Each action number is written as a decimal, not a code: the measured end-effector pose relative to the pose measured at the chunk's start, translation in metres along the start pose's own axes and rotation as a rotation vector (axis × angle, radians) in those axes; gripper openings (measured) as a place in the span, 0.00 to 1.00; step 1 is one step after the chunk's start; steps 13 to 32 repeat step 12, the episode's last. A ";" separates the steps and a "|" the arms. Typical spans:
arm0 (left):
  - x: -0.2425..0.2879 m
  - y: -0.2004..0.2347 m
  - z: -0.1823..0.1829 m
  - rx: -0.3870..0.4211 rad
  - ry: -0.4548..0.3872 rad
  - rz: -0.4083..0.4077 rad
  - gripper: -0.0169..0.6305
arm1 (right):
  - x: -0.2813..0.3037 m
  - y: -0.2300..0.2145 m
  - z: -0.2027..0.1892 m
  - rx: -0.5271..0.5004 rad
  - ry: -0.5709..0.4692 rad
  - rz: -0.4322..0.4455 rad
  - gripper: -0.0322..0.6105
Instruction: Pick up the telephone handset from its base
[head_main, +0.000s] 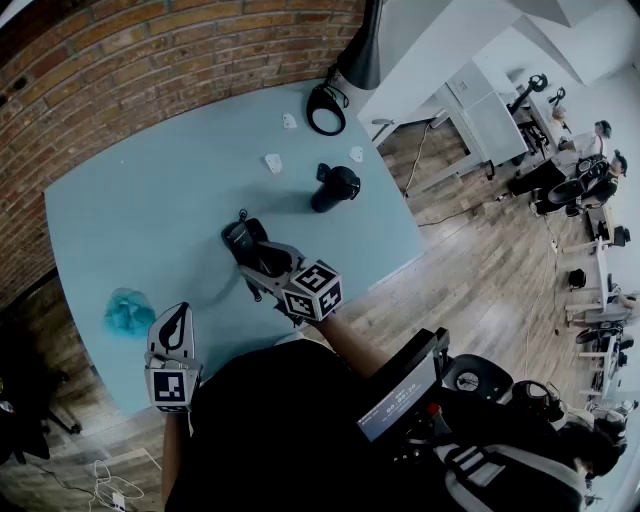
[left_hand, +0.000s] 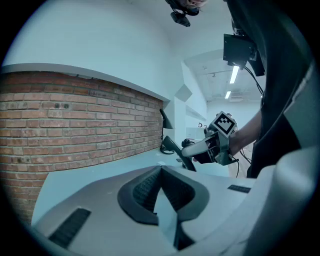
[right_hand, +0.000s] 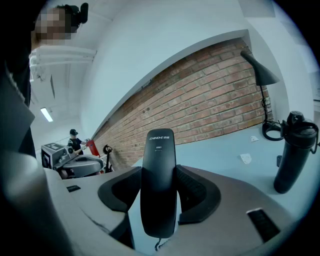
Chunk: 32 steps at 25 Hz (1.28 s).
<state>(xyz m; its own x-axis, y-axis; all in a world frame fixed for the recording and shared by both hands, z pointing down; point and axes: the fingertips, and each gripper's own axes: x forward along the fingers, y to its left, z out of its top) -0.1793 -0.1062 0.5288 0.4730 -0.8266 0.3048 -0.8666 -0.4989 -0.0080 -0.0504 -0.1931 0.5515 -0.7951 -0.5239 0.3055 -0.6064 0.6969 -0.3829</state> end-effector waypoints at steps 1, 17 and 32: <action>0.000 -0.001 0.000 -0.006 0.003 -0.001 0.06 | -0.001 -0.001 -0.001 0.002 0.001 -0.005 0.39; -0.005 -0.005 -0.009 0.003 0.017 -0.012 0.06 | -0.002 -0.003 -0.014 0.025 0.021 -0.035 0.39; -0.005 -0.005 -0.009 0.003 0.017 -0.012 0.06 | -0.002 -0.003 -0.014 0.025 0.021 -0.035 0.39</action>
